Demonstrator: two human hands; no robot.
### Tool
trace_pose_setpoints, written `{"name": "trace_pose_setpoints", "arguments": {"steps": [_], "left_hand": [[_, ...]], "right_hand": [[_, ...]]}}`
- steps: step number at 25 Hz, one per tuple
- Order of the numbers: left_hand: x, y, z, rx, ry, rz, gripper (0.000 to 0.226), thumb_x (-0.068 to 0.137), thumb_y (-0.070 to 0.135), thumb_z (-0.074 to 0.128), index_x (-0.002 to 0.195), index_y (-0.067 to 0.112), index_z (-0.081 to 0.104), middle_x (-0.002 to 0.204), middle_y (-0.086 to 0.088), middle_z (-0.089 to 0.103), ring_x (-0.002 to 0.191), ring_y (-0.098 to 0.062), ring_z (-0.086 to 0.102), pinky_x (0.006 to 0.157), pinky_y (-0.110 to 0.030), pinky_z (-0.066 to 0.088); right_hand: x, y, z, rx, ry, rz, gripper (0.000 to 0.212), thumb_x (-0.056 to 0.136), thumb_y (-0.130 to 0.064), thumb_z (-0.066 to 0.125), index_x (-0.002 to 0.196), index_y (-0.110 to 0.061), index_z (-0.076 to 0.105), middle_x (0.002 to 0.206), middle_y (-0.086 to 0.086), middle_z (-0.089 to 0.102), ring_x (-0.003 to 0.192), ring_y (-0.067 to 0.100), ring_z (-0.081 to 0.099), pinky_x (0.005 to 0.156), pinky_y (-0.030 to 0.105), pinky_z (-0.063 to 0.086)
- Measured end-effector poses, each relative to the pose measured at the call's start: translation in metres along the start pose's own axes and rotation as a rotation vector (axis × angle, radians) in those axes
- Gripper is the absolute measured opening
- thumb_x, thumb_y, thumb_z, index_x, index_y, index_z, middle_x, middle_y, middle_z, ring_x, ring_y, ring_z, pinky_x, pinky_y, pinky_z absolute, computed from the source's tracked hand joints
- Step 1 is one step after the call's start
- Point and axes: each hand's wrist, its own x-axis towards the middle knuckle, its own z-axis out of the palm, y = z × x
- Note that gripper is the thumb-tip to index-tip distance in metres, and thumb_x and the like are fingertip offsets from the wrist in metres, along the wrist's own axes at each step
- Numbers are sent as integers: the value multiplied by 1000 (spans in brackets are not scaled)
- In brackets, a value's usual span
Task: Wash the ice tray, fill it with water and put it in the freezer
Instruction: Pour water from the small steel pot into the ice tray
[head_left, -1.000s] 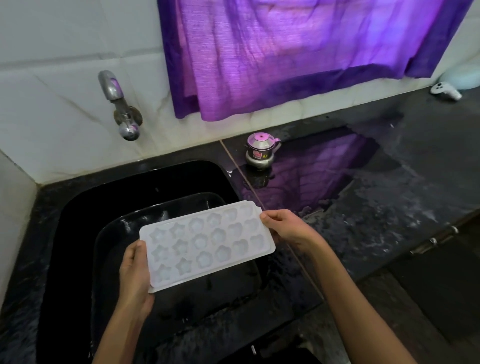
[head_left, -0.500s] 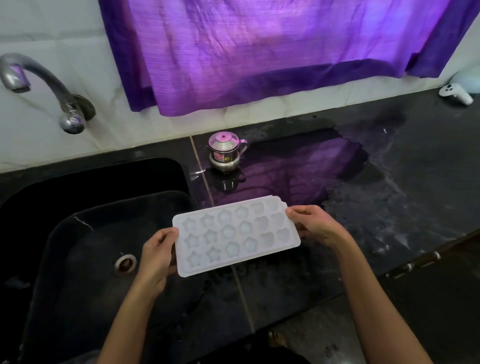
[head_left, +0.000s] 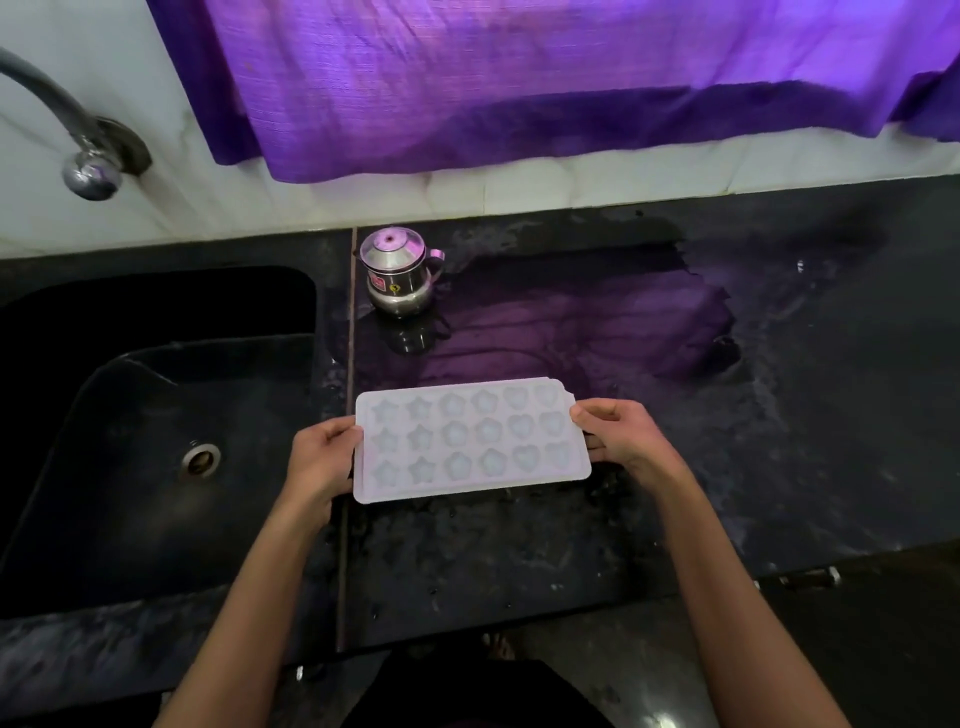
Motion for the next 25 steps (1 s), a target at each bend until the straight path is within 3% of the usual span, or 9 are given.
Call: {"name": "trace_pose_setpoints", "arguments": {"steps": [7,15,20,25], "left_hand": [[3,-5,6,7,54,-16,16,94,7,53,105,7,65,98,-13,68,88,-28,66,58,-33,52],[6,-10,-3,-29,42,-42,10,92,12,59,100,13,64,89,0,69,75,-13,68,48,-25,53],[14,-1,-23,-81,73,-72,13,90,14,63,103,11,63,95,-4,70,81,-17,68,57,-31,54],[29,27,-29,-116,65,23,21,91,12,61,112,10,61,93,-1,69,78,-16,68,59,-30,53]], "right_hand": [[5,5,-4,-12,10,-20,15,92,-16,60,102,-9,69,84,0,72,68,11,71,56,24,56],[-3,1,-3,-31,29,3,22,91,-16,61,108,-3,66,99,11,71,77,17,70,58,21,56],[-14,-17,-12,-23,84,89,19,92,-13,59,108,-3,60,100,16,66,75,21,65,62,21,58],[-10,-49,-10,-21,41,-8,17,94,-16,57,109,-8,59,95,9,68,76,15,67,62,18,58]]}}
